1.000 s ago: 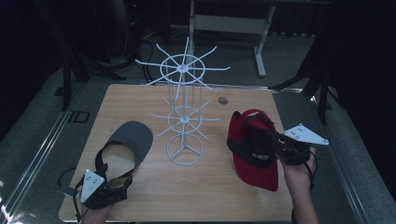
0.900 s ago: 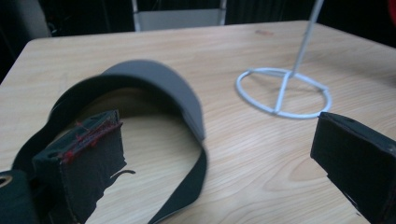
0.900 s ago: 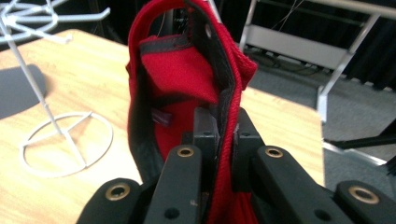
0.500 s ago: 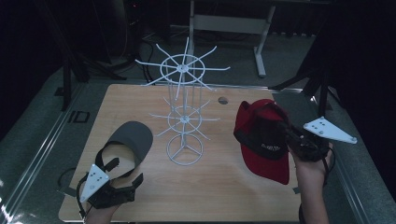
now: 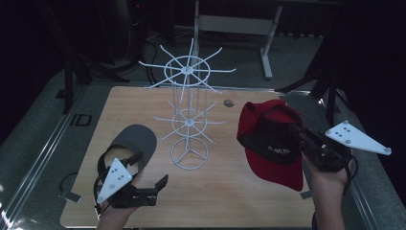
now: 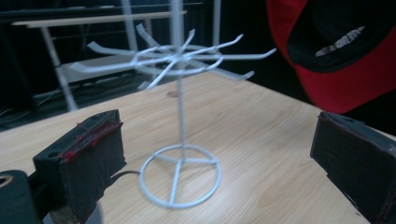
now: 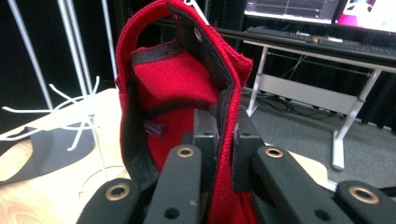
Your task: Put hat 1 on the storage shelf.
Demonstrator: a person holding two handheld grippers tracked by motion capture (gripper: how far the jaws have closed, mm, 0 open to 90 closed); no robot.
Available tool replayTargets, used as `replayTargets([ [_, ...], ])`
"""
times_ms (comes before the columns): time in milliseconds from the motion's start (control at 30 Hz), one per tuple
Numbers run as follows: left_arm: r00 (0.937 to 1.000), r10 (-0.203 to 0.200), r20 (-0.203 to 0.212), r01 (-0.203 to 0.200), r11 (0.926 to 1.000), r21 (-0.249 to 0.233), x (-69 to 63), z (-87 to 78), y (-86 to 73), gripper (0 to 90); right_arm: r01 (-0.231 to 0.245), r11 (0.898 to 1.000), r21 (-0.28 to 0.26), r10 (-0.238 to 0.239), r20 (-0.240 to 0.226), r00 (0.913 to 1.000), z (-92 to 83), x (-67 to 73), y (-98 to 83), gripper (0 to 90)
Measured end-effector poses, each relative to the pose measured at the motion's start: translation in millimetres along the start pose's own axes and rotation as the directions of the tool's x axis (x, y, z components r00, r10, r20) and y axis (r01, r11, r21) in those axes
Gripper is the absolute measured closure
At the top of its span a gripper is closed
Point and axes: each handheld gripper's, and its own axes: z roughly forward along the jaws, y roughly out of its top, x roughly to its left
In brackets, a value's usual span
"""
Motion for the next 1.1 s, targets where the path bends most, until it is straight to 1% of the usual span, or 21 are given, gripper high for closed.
replayTargets([
  [33,0.9999,0.003,0.012,-0.003,1.0000,-0.006,-2.2,2.6,3.4,2.8,0.003,1.000,-0.006,-0.003,-0.008,1.0000,-2.5,0.6,1.3,84.3],
  [100,0.9996,0.010,0.026,-0.010,0.9999,-0.010,-6.1,7.3,10.1,2.8,-0.009,1.000,-0.018,0.009,-0.027,0.9996,-7.5,0.8,2.8,84.3],
  [167,0.9992,0.023,0.034,-0.022,0.9996,-0.015,-9.5,12.9,16.0,2.8,-0.005,1.000,-0.022,0.004,-0.028,0.9996,-11.5,1.7,3.7,84.2],
  [200,0.9990,0.025,0.037,-0.024,0.9995,-0.019,-11.1,15.9,18.6,2.9,-0.005,1.000,-0.027,0.004,-0.032,0.9995,-13.3,2.3,3.7,84.3],
  [233,0.9984,0.025,0.050,-0.024,0.9995,-0.022,-12.6,19.5,21.1,2.9,-0.008,1.000,-0.029,0.007,-0.038,0.9993,-14.8,3.2,3.7,84.2],
  [267,0.9983,0.030,0.051,-0.029,0.9994,-0.020,-14.4,23.3,23.6,2.8,-0.005,1.000,-0.027,0.004,-0.042,0.9991,-16.2,4.0,3.6,84.3],
  [300,0.9979,0.035,0.055,-0.034,0.9992,-0.020,-16.1,26.8,26.0,2.8,-0.003,1.000,-0.029,0.001,-0.047,0.9989,-17.2,4.8,3.2,84.3],
  [333,0.9968,0.038,0.070,-0.037,0.9991,-0.021,-17.8,30.8,28.4,2.9,-0.008,1.000,-0.029,0.006,-0.056,0.9984,-18.0,5.7,2.7,84.2],
  [400,0.9961,0.045,0.075,-0.044,0.9988,-0.022,-22.4,38.4,32.8,2.8,-0.005,1.000,-0.025,0.003,-0.072,0.9974,-18.5,8.2,1.2,84.3],
  [433,0.9946,0.044,0.094,-0.042,0.9989,-0.020,-24.0,41.8,35.2,2.9,-0.001,1.000,-0.023,0.000,-0.077,0.9970,-18.4,9.9,0.2,84.2],
  [467,0.9940,0.048,0.098,-0.046,0.9987,-0.020,-26.4,45.0,37.5,2.9,-0.001,1.000,-0.022,-0.001,-0.084,0.9964,-18.1,11.5,-0.6,84.2],
  [533,0.9927,0.055,0.107,-0.053,0.9983,-0.023,-29.3,47.9,39.8,2.9,0.002,1.000,-0.019,-0.004,-0.092,0.9958,-17.9,13.0,-1.2,84.3],
  [567,0.9903,0.067,0.122,-0.065,0.9976,-0.023,-35.1,53.1,44.4,2.9,0.005,1.000,-0.020,-0.007,-0.100,0.9949,-17.6,16.3,-2.2,84.2],
  [633,0.9870,0.075,0.142,-0.073,0.9971,-0.024,-39.4,57.4,48.9,2.9,0.001,1.000,-0.023,-0.003,-0.115,0.9933,-17.9,17.8,-2.3,84.3],
  [700,0.9838,0.088,0.156,-0.085,0.9960,-0.026,-43.6,61.4,53.6,2.9,0.006,1.000,-0.025,-0.009,-0.121,0.9926,-18.2,20.5,-2.0,84.2],
  [733,0.9838,0.088,0.156,-0.085,0.9960,-0.026,-43.6,61.4,53.6,3.0,0.006,1.000,-0.025,-0.009,-0.121,0.9926,-18.2,20.5,-2.0,84.2],
  [767,0.9818,0.105,0.158,-0.101,0.9944,-0.031,-47.5,64.6,58.6,3.0,0.004,1.000,-0.027,-0.007,-0.130,0.9915,-18.3,21.7,-1.5,84.2],
  [800,0.9801,0.108,0.167,-0.104,0.9941,-0.031,-49.0,66.4,61.4,3.6,0.011,1.000,-0.029,-0.015,-0.136,0.9906,-18.4,24.7,-0.5,84.2],
  [933,0.9758,0.125,0.179,-0.120,0.9920,-0.040,-51.5,73.4,73.0,3.7,0.011,0.999,-0.039,-0.017,-0.161,0.9869,-19.6,30.0,1.6,84.2],
  [1000,0.9744,0.118,0.191,-0.111,0.9926,-0.050,-51.7,76.4,78.9,4.0,0.017,0.999,-0.037,-0.023,-0.173,0.9847,-20.2,32.7,2.3,84.2],
  [1100,0.9684,0.140,0.206,-0.134,0.9900,-0.045,-56.4,84.4,85.4,4.1,0.023,0.999,-0.042,-0.031,-0.184,0.9824,-22.1,37.0,3.3,84.2],
])
